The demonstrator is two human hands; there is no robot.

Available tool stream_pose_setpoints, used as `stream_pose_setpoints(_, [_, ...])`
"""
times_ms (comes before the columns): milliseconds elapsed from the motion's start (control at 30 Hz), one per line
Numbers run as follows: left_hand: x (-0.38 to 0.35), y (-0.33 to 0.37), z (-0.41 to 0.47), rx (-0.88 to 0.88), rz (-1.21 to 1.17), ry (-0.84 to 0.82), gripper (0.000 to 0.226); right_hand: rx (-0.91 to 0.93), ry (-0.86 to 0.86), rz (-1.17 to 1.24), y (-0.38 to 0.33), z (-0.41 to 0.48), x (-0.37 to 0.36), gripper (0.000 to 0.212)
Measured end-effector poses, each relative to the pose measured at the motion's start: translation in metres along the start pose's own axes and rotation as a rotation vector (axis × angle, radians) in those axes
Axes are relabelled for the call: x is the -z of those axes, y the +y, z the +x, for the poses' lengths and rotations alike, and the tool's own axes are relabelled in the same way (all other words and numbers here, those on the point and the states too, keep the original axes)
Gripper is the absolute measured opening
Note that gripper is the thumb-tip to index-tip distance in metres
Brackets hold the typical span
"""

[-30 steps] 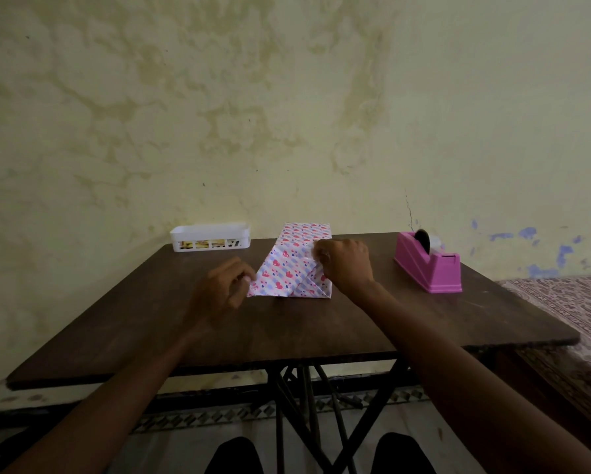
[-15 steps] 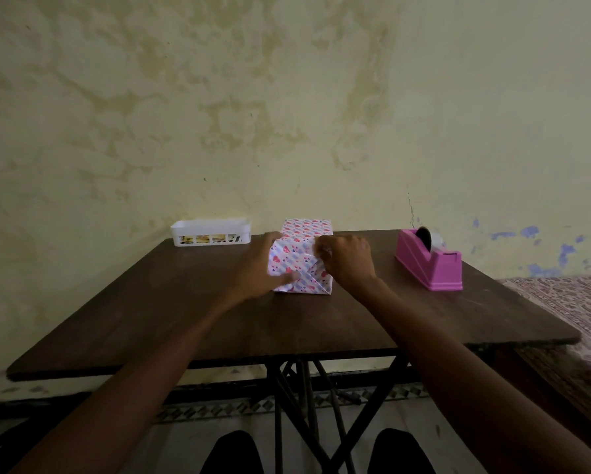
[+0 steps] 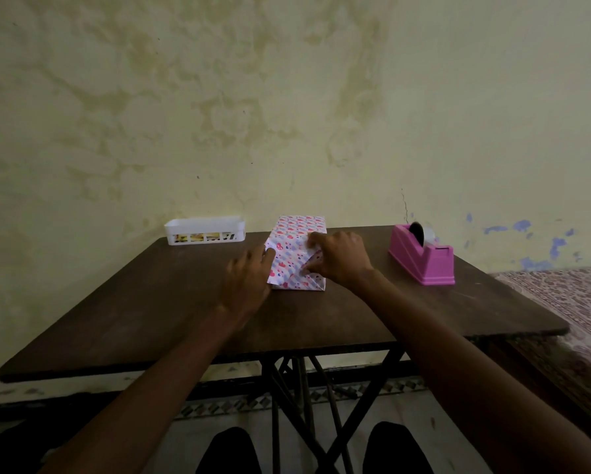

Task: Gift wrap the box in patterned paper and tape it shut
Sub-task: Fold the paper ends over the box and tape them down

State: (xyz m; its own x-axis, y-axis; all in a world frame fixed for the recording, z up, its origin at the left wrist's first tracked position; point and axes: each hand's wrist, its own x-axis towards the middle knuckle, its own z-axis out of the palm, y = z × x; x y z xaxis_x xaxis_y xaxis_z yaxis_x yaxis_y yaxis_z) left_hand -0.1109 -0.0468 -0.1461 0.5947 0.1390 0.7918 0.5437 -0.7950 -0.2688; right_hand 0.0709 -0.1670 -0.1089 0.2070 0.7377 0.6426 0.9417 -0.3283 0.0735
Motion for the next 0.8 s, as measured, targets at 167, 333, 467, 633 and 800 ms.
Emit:
stream_pose_setpoints(167, [-0.008, 0.006, 0.001, 0.355, -0.283, -0.112, 0.07, 0.002, 0.077, -0.007, -0.006, 0.0, 0.003, 0.04])
stream_pose_setpoints(333, [0.001, 0.004, 0.0, 0.504, -0.327, 0.11, 0.06, -0.024, 0.098, 0.028, -0.007, 0.002, 0.002, 0.041])
stream_pose_setpoints(467, [0.004, 0.007, -0.015, 0.0, -0.325, 0.149, 0.034, -0.046, 0.113, 0.041, -0.006, 0.005, 0.001, 0.04])
stream_pose_setpoints(633, [-0.019, 0.009, -0.015, -0.456, -0.281, -0.032, 0.022, -0.064, 0.136, 0.061, -0.006, 0.006, 0.0, 0.038])
stream_pose_setpoints(800, [-0.024, 0.003, -0.006, -0.08, -0.384, -0.195, 0.047, -0.072, 0.105, 0.055, -0.004, 0.008, 0.001, 0.038])
